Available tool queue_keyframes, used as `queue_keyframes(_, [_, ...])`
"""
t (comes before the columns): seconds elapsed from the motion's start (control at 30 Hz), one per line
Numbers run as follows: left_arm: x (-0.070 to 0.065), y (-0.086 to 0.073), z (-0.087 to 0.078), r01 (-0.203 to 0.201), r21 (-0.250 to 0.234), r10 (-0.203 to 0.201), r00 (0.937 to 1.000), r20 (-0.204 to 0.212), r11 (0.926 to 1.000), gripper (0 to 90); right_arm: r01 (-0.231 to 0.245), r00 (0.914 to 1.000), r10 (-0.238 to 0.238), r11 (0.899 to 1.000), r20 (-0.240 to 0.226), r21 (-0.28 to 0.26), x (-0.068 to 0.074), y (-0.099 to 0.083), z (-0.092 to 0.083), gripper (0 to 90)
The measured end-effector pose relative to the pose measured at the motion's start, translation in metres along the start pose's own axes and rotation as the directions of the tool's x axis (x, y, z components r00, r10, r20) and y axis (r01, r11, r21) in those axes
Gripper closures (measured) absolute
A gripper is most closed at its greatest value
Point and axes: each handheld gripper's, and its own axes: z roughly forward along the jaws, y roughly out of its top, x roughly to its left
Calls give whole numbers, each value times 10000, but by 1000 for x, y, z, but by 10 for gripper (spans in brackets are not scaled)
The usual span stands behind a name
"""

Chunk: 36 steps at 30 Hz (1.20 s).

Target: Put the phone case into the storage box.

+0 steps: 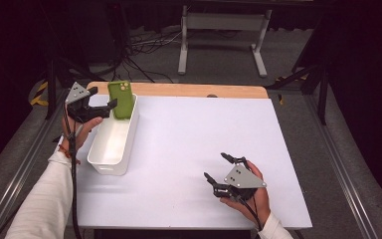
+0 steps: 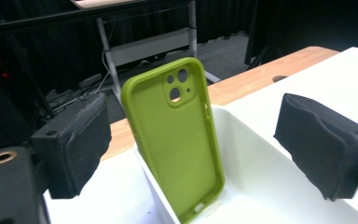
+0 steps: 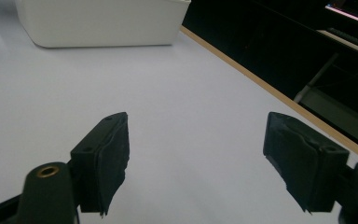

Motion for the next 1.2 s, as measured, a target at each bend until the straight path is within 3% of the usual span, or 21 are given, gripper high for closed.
queue_keyframes(0.4, [-9, 3, -12, 123, -351, -109, 9992, 394, 9993, 61, 1, 10000, -1, 10000, 29, -16, 0, 1, -1, 238])
queue_keyframes(0.53, [-13, 4, -18, -25, -442, 50, 9983, 580, 9990, 60, 22, 10000, -22, 10000, 25, -8, -1, 1, 0, 238])
queue_keyframes(0.7, [-19, 4, -25, -419, -363, 433, 9983, 395, 9985, 54, 19, 10000, -19, 10000, 42, -3, -1, 1, 0, 238])
queue_keyframes(0.83, [-21, 3, -33, -200, -639, 232, 9985, 493, 9978, 52, 3, 10000, -3, 10000, 62, -14, -1, 1, -1, 238])
queue_keyframes(1.2, [-22, 3, -54, -156, -1164, 246, 9968, 761, 9931, 46, -5, 9999, 6, 10000, 155, -75, -1, 2, -2, 236])
